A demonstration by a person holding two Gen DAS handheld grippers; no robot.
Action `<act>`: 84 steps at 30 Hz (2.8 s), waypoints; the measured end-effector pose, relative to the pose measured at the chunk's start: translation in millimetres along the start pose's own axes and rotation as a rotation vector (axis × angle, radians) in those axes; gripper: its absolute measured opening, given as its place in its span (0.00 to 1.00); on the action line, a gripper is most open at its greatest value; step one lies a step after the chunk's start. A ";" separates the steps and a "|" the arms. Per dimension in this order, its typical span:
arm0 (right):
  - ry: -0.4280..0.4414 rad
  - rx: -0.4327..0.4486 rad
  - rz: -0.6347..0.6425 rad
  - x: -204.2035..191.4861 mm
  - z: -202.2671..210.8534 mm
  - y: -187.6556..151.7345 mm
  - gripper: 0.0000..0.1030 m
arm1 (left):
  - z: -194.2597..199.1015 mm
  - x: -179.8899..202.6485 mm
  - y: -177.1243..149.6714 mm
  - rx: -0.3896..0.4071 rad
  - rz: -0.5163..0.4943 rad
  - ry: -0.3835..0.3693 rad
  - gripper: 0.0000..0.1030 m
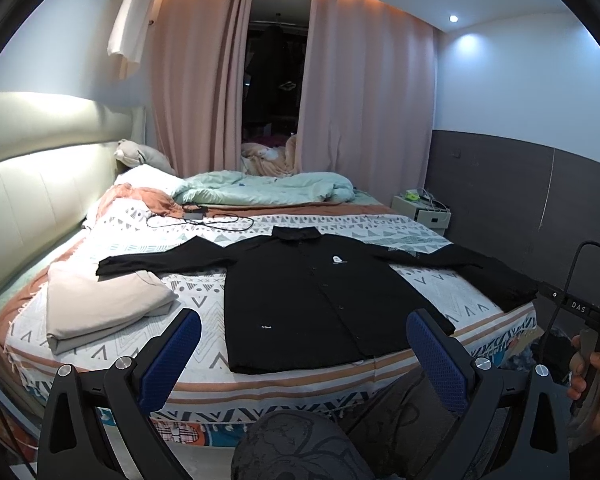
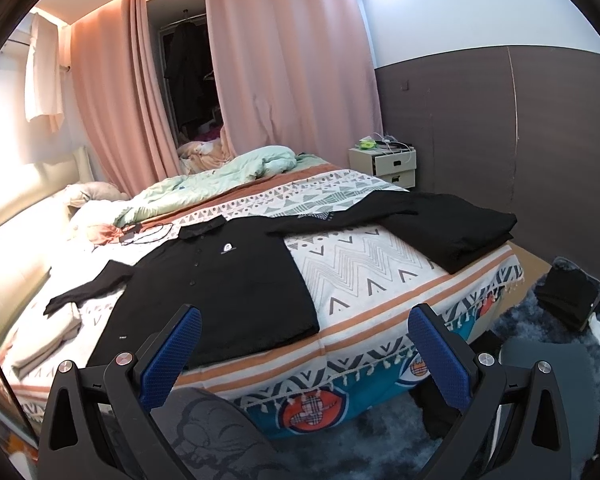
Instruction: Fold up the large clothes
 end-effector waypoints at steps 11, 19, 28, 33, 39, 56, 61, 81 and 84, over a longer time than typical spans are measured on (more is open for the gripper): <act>0.023 -0.034 -0.021 -8.1 -35.1 13.8 1.00 | -17.9 -14.2 7.7 -0.021 0.019 0.046 1.00; 0.063 -0.063 -0.002 -47.5 -72.0 24.2 1.00 | -36.5 -42.3 14.6 -0.045 0.049 0.080 1.00; 0.126 -0.112 0.114 -115.5 -125.4 44.6 1.00 | -72.5 -95.2 37.1 -0.050 0.091 0.142 1.00; 0.164 -0.140 0.129 -153.6 -164.6 57.6 1.00 | -104.2 -134.4 46.2 -0.082 0.125 0.185 1.00; 0.214 -0.161 0.131 -199.4 -209.3 68.7 1.00 | -134.7 -184.0 52.3 -0.115 0.179 0.249 1.00; 0.330 -0.271 -0.018 -305.0 -343.2 72.6 0.99 | -204.4 -317.2 61.2 -0.196 0.350 0.433 0.96; 0.343 -0.307 -0.071 -325.7 -380.1 67.4 0.97 | -231.2 -348.9 67.2 -0.220 0.370 0.471 0.90; 0.366 -0.505 -0.038 -401.5 -516.2 17.6 0.74 | -367.5 -494.8 4.0 -0.435 0.623 0.572 0.83; 0.374 -0.527 -0.043 -410.1 -529.0 13.3 0.70 | -381.9 -504.2 -6.6 -0.462 0.643 0.584 0.83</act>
Point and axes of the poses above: each gripper's, at about its wrist camera, not at the fingertips, and z roughly against the way its jaws point, x to its right, y to its top, the point moved 4 cm from there along -z, roughly the way its jaws point, and after that the axes turned 2 degrees about y, right-handed, at the moved point
